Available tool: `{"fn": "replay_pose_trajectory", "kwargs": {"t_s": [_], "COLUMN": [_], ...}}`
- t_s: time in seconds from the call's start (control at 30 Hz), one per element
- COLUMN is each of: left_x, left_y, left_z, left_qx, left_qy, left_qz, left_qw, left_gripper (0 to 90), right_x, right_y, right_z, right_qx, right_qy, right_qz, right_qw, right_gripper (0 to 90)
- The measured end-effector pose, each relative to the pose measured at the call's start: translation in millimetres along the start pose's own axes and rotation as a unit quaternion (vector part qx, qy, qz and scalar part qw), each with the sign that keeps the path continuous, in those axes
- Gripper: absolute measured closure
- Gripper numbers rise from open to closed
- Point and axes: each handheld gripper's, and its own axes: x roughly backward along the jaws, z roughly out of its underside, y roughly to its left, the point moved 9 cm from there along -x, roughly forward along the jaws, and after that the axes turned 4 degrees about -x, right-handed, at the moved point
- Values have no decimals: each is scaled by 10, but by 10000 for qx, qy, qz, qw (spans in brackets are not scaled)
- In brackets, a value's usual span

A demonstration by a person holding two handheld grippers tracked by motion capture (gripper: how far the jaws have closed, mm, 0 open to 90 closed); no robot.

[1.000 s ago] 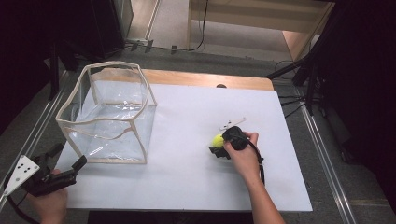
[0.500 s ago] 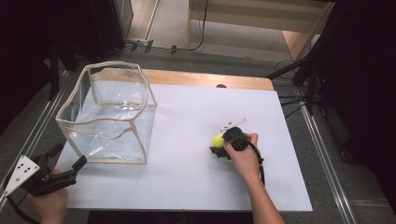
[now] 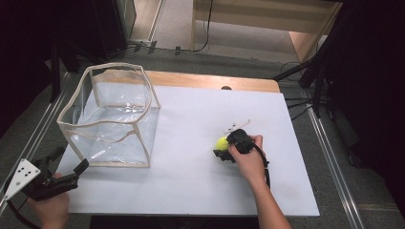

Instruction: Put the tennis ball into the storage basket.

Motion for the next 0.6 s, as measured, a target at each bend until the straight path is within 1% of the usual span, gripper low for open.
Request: {"fn": "replay_pose_trajectory", "kwargs": {"t_s": [0.07,0.1,0.3,0.37,0.47,0.6], "left_x": [0,-1,0,0,-1,-1], "left_y": [0,0,1,2,2,3], "left_z": [0,-1,-2,-3,-3,-4], "left_qx": [3,3,9,9,9,14], "left_qy": [-2,-3,-8,-18,-19,-20], "left_qz": [0,0,2,10,8,10], "left_qw": [10000,10000,10000,10000,10000,10000], "left_gripper": [65,65,65,65,65,65], "right_x": [2,6,4,-6,-10,-22], "right_y": [24,48,128,161,194,259], "right_z": [-25,-43,-109,-154,-180,-249], "right_qx": [-7,43,110,177,178,252], "right_qy": [-31,-18,-25,-62,-58,-88], "right_qz": [0,-11,-80,-102,-124,-185], "right_qw": [10000,10000,9999,9998,9997,9995], "right_gripper": [226,227,227,227,226,227]}}
